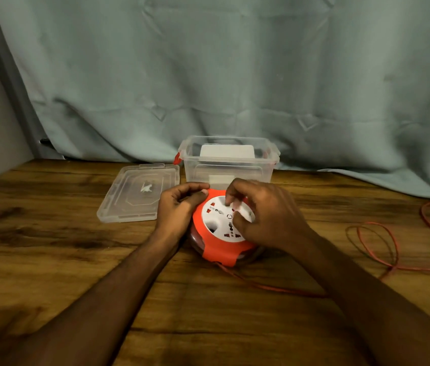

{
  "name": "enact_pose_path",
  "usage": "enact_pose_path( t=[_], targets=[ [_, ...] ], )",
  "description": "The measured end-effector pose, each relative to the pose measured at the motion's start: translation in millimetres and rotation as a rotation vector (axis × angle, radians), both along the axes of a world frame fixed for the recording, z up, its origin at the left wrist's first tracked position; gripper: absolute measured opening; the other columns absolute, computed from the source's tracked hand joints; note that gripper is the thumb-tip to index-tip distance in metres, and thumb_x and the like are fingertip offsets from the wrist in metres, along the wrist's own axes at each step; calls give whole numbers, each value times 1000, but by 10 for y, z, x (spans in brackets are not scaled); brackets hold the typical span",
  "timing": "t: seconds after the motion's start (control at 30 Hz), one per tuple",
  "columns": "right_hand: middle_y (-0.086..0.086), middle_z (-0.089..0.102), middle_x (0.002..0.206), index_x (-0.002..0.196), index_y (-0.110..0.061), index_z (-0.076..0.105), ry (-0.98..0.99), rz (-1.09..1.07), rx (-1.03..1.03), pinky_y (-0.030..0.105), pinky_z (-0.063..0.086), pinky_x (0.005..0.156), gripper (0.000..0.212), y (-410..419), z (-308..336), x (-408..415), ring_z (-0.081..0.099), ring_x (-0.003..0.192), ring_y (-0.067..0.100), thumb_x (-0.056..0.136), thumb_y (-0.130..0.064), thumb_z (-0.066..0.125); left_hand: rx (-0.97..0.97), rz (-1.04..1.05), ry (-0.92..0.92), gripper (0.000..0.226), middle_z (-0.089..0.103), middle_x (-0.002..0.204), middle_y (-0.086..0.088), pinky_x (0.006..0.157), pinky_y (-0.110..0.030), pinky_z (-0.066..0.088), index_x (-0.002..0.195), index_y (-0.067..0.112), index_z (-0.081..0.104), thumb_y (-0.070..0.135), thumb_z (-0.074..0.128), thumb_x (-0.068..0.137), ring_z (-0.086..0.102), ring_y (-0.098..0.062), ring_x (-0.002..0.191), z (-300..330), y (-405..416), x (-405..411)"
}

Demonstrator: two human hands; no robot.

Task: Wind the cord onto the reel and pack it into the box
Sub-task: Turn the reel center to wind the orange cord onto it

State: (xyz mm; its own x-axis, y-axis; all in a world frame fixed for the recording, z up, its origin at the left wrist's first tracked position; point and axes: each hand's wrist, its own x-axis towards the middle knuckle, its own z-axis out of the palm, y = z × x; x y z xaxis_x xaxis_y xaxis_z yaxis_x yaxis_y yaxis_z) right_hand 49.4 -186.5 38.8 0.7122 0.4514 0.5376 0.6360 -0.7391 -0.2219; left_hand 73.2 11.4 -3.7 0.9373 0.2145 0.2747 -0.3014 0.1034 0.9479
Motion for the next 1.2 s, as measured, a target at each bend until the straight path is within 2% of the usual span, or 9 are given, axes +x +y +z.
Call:
enact_pose_path(
  t=[0.13, 0.3, 0.43, 0.63, 0.77, 0.87, 1.03, 1.13, 1.2],
  targets=[
    [-12, 59, 119, 99, -36, 61, 148, 80, -67, 39, 51, 89, 39, -89, -5, 83, 49, 114, 14, 62, -22, 68, -3, -4, 7, 14, 79, 99, -8, 80, -41, 62, 96, 15, 78, 6, 70, 89, 75, -29, 94, 2, 2, 2],
    [-9, 45, 114, 110, -44, 59, 328, 64, 18, 38, 59, 83, 46, -159, -13, 106, 49, 114, 22, 67, -31, 71, 1, -26, 9, 14, 78, 100, -10, 78, -43, 61, 97, 15, 78, 6, 70, 90, 75, -31, 94, 0, 15, 1],
    [-8, 51, 118, 106, -46, 47, 311, 55, 23, 39, 57, 84, 54, -186, 39, 103, 49, 114, 22, 59, -40, 73, 10, -28, 9, 14, 78, 101, -8, 74, -37, 62, 101, 11, 78, 7, 70, 90, 75, -28, 93, 12, -2, -8],
    [-12, 53, 103, 98, -40, 41, 232, 16, -21, 39, 56, 79, 59, -164, 49, 62, 52, 99, 14, 59, -52, 84, 8, -27, 10, 15, 78, 102, -8, 74, -34, 61, 102, 9, 77, 6, 69, 90, 75, -27, 93, 5, -6, 2],
    [-12, 56, 87, 82, -34, 44, 196, -36, -77, 27, 38, 59, 56, -112, 77, 13, 54, 81, 10, 59, -66, 83, -4, -29, 11, 14, 78, 102, -9, 74, -33, 60, 100, 10, 78, 5, 69, 90, 74, -27, 93, -6, -7, 17],
    [-13, 53, 75, 67, -29, 44, 137, -130, -160, 25, 29, 57, 55, -2, 65, -37, 48, 72, 5, 67, -74, 76, 1, -28, 10, 14, 78, 100, -9, 72, -32, 59, 101, 9, 78, 6, 70, 90, 75, -26, 92, -12, -6, 26],
    [-14, 32, 51, 50, -21, 38, 37, -146, -120, 24, 27, 56, 66, 136, -6, -92, 34, 53, 2, 79, -71, 69, 26, -48, -6, 15, 78, 101, -11, 80, -38, 61, 101, 7, 78, 4, 69, 90, 75, -27, 95, -16, -14, 27],
    [-12, 38, 50, 53, -21, 41, -21, -120, -71, 19, 23, 57, 60, 133, -33, -84, 37, 53, 1, 80, -64, 73, 22, -49, -8, 14, 78, 100, -11, 80, -36, 60, 100, 7, 78, 3, 69, 89, 74, -28, 94, -18, -18, 26],
    [-14, 48, 57, 65, -25, 51, -18, -58, -16, 21, 27, 62, 40, 103, -26, -73, 44, 62, 2, 79, -52, 77, 14, -47, -10, 14, 78, 99, -12, 78, -35, 60, 99, 7, 78, 2, 69, 89, 74, -29, 93, -14, -18, 25]
  ],
)
